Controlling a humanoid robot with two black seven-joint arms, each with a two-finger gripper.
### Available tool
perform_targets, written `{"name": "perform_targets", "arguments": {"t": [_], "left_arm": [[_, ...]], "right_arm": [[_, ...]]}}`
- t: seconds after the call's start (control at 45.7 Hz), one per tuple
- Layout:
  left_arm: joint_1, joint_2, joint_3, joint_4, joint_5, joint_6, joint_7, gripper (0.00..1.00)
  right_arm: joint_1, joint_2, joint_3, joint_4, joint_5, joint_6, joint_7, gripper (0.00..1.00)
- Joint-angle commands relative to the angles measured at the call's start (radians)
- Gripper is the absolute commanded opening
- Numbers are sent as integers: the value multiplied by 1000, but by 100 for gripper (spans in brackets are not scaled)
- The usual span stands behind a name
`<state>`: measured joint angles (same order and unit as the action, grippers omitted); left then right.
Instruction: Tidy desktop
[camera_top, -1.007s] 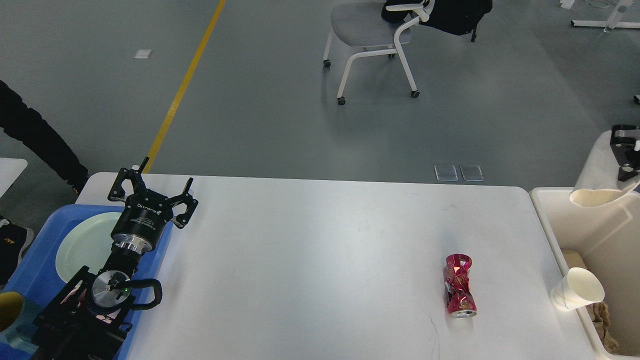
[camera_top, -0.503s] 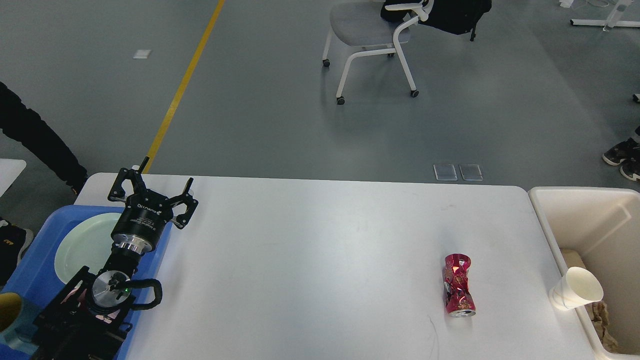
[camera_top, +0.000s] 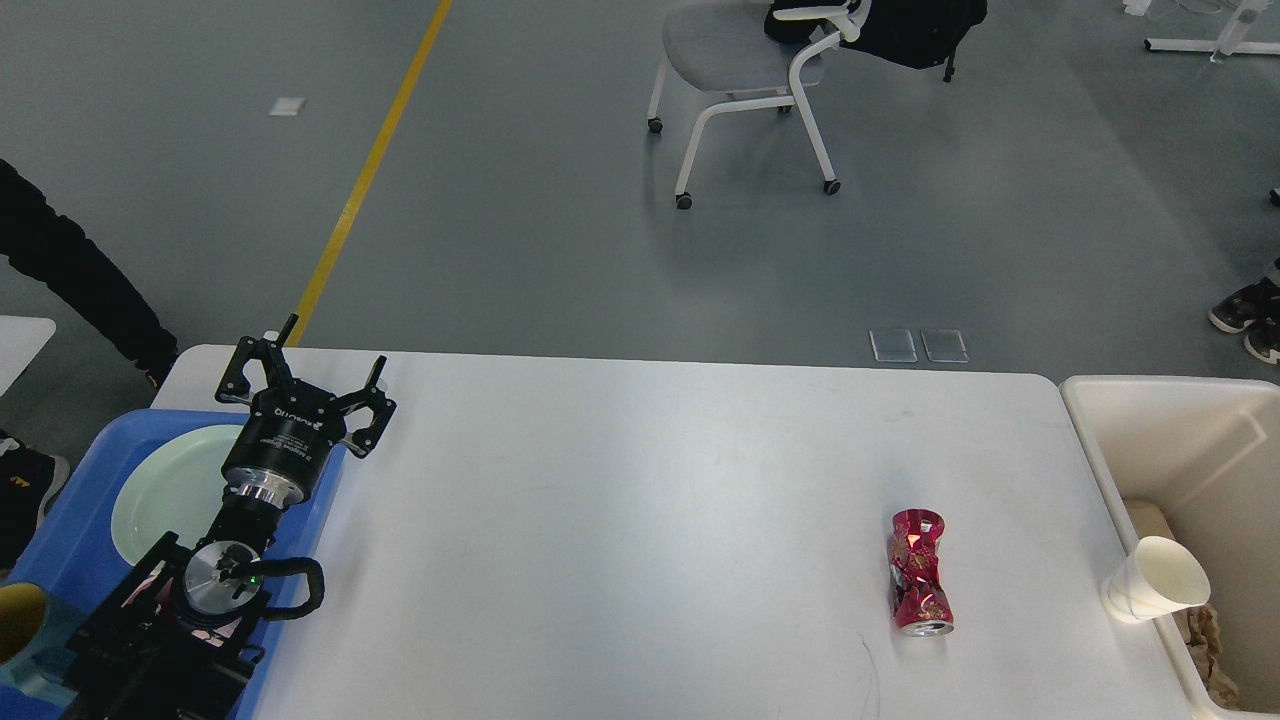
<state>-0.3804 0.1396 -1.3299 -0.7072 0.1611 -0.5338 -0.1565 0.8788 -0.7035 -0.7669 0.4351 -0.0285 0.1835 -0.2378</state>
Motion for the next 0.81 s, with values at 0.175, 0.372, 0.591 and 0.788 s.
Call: {"name": "perform_targets", "arguments": {"t": [0.175, 0.372, 0.591, 0.788], "left_arm": [[0, 0, 0, 0, 0, 0, 0, 96], [0, 0, 0, 0, 0, 0, 0, 96], [0, 0, 0, 0, 0, 0, 0, 96], [0, 0, 0, 0, 0, 0, 0, 96]], "right_arm": [[-259, 202, 70, -265, 1, -21, 26, 0], [-313, 245, 107, -269, 1, -87, 26, 0], [-319, 246, 123, -269, 1, -87, 26, 0], [-320, 256, 124, -268, 1, -131, 26, 61]]}}
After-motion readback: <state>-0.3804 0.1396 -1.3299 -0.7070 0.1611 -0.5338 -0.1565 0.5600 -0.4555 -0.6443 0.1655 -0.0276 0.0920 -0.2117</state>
